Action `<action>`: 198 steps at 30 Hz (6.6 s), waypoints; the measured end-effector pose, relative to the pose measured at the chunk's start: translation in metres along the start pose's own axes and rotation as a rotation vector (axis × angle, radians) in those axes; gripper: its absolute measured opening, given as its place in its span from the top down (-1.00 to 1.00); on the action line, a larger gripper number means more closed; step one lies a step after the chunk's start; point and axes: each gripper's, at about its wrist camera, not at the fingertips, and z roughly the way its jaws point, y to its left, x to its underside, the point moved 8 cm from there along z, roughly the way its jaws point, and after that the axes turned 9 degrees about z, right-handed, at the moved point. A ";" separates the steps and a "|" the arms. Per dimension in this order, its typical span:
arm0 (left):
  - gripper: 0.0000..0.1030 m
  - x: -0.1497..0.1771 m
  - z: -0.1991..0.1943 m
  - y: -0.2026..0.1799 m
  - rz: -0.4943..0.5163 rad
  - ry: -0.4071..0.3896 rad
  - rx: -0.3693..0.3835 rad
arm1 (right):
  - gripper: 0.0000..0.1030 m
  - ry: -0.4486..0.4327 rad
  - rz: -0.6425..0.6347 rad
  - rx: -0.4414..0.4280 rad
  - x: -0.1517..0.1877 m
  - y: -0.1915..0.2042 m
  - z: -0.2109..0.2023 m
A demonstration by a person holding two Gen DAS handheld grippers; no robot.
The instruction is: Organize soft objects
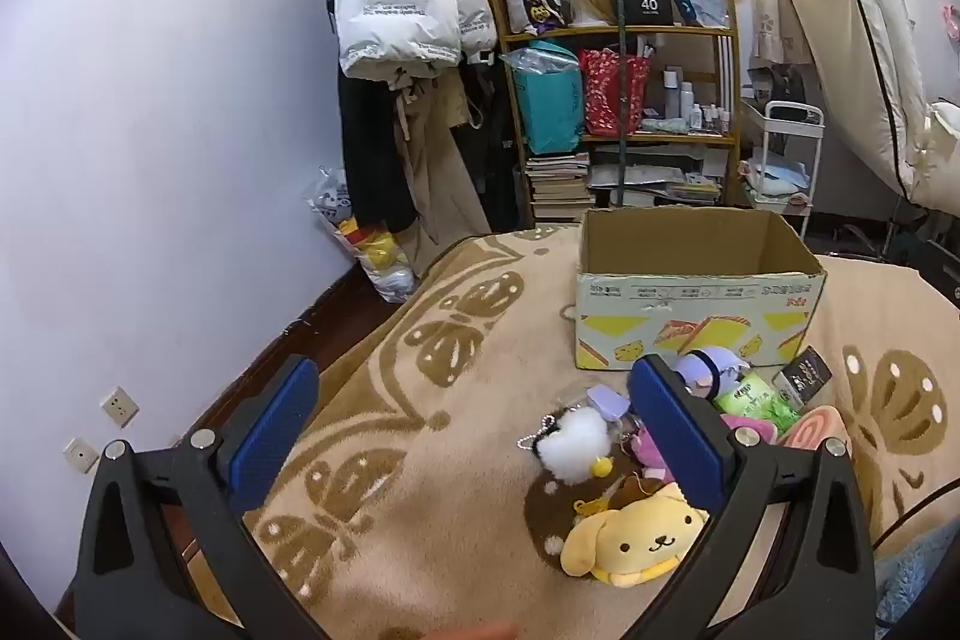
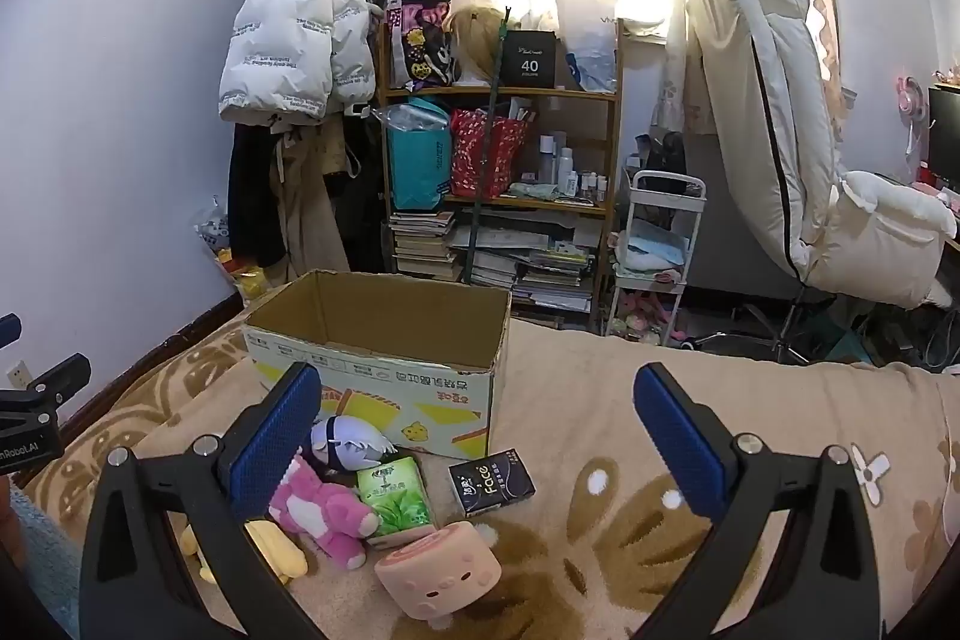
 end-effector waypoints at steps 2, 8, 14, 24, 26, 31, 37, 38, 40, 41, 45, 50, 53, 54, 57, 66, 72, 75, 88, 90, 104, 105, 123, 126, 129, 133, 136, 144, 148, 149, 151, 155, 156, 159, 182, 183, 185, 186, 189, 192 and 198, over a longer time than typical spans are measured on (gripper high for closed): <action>-0.98 0.000 0.000 0.001 0.000 -0.002 0.003 | -1.00 0.004 0.001 -0.005 0.001 0.000 0.001; -0.98 0.008 0.000 0.004 -0.002 -0.013 0.004 | -1.00 0.004 0.004 -0.010 0.001 0.001 0.001; -0.98 0.003 0.001 0.000 0.008 -0.012 -0.001 | -1.00 0.013 -0.001 -0.006 -0.002 -0.009 0.002; -0.98 -0.003 -0.002 -0.001 0.016 -0.009 -0.001 | -1.00 0.011 0.006 0.006 0.000 -0.009 0.002; -0.98 -0.003 -0.002 -0.002 0.016 -0.010 0.004 | -1.00 0.013 0.008 0.006 0.001 -0.010 0.003; -0.98 -0.003 -0.001 -0.004 0.020 -0.010 0.007 | -1.00 0.013 0.010 0.005 0.001 -0.010 0.003; -0.98 -0.002 -0.001 -0.005 0.020 -0.009 0.009 | -1.00 0.020 0.013 0.013 0.007 -0.012 0.009; -0.98 -0.001 0.000 -0.006 0.022 -0.008 0.009 | -1.00 0.022 0.012 0.013 0.008 -0.013 0.011; -0.98 -0.001 0.000 -0.007 0.024 -0.008 0.010 | -1.00 0.024 0.009 0.014 0.010 -0.014 0.012; -0.98 -0.001 0.000 -0.006 0.023 -0.008 0.011 | -1.00 0.025 0.007 0.013 0.011 -0.013 0.012; -0.98 -0.001 0.000 -0.006 0.021 -0.010 0.008 | -1.00 0.026 0.005 0.012 0.012 -0.010 0.012; -0.98 0.000 0.001 -0.008 0.021 -0.014 0.005 | -1.00 0.028 0.006 0.009 0.010 -0.011 0.012; -0.98 0.000 0.001 -0.008 0.021 -0.014 0.005 | -1.00 0.029 0.005 0.009 0.011 -0.012 0.012; -0.98 0.001 0.001 -0.008 0.022 -0.014 0.006 | -1.00 0.030 0.004 0.008 0.011 -0.009 0.012; -0.98 0.001 0.002 -0.008 0.029 -0.011 0.007 | -1.00 0.032 0.002 0.007 0.011 -0.006 0.011; -0.98 -0.001 0.001 -0.008 0.031 -0.012 0.007 | -1.00 0.032 0.002 0.006 0.011 -0.006 0.011; -0.98 -0.001 0.001 -0.009 0.032 -0.010 0.009 | -1.00 0.036 0.003 0.005 0.012 -0.006 0.012; -0.98 -0.001 0.001 -0.009 0.033 -0.010 0.008 | -1.00 0.035 0.003 0.005 0.012 -0.006 0.012; -0.98 0.000 0.002 -0.009 0.035 -0.010 0.008 | -1.00 0.039 0.003 0.005 0.011 -0.006 0.012; -0.98 0.000 0.002 -0.009 0.035 -0.010 0.009 | -1.00 0.043 0.002 0.004 0.013 -0.006 0.012; -0.98 0.005 0.005 -0.009 0.041 0.001 0.011 | -1.00 0.049 -0.001 0.006 0.015 -0.005 0.013; -0.98 0.005 0.005 -0.010 0.043 0.003 0.011 | -1.00 0.051 -0.002 0.006 0.016 -0.004 0.013; -0.98 0.003 0.023 -0.035 0.092 0.089 0.056 | -1.00 0.220 0.043 -0.040 0.032 -0.006 0.036; -0.98 0.004 0.029 -0.042 0.087 0.115 0.066 | -1.00 0.253 0.050 -0.041 0.036 -0.008 0.042; -0.98 0.009 0.038 -0.053 0.083 0.160 0.090 | -1.00 0.291 0.060 -0.046 0.041 -0.009 0.049; -0.98 0.015 0.049 -0.070 0.100 0.209 0.109 | -1.00 0.372 0.085 -0.059 0.052 -0.011 0.062; -0.98 0.021 0.058 -0.082 0.113 0.246 0.128 | -1.00 0.449 0.108 -0.069 0.063 -0.012 0.074; -0.98 0.040 0.079 -0.102 0.134 0.335 0.157 | -1.00 0.549 0.169 -0.067 0.086 -0.017 0.094; -0.98 0.051 0.089 -0.111 0.153 0.390 0.179 | -1.00 0.602 0.185 -0.054 0.096 -0.021 0.102; -0.98 0.053 0.091 -0.113 0.156 0.401 0.182 | -1.00 0.617 0.189 -0.052 0.098 -0.022 0.104; -0.98 0.057 0.094 -0.115 0.160 0.414 0.187 | -1.00 0.648 0.200 -0.046 0.105 -0.025 0.108; -0.98 0.066 0.102 -0.119 0.164 0.447 0.205 | -1.00 0.697 0.223 -0.048 0.114 -0.028 0.114; -0.98 0.070 0.105 -0.120 0.167 0.462 0.208 | -1.00 0.705 0.228 -0.051 0.115 -0.028 0.116; -0.98 0.078 0.112 -0.121 0.166 0.498 0.218 | -1.00 0.728 0.236 -0.062 0.121 -0.027 0.119; -0.98 0.116 0.123 -0.142 0.205 0.661 0.345 | -1.00 0.875 0.205 -0.087 0.151 -0.016 0.125; -0.98 0.117 0.124 -0.143 0.204 0.665 0.347 | -1.00 0.878 0.201 -0.087 0.152 -0.016 0.125; -0.98 0.118 0.126 -0.143 0.203 0.671 0.351 | -1.00 0.883 0.195 -0.087 0.153 -0.015 0.125; -0.98 0.119 0.126 -0.143 0.203 0.674 0.354 | -1.00 0.884 0.194 -0.087 0.153 -0.016 0.125; -0.98 0.120 0.127 -0.144 0.203 0.682 0.360 | -0.96 0.896 0.192 -0.081 0.157 -0.015 0.125; -0.98 0.123 0.128 -0.144 0.197 0.697 0.371 | -0.86 0.919 0.193 -0.062 0.164 -0.016 0.126; -0.93 0.129 0.134 -0.146 0.177 0.724 0.395 | -0.60 0.939 0.191 -0.041 0.171 -0.021 0.128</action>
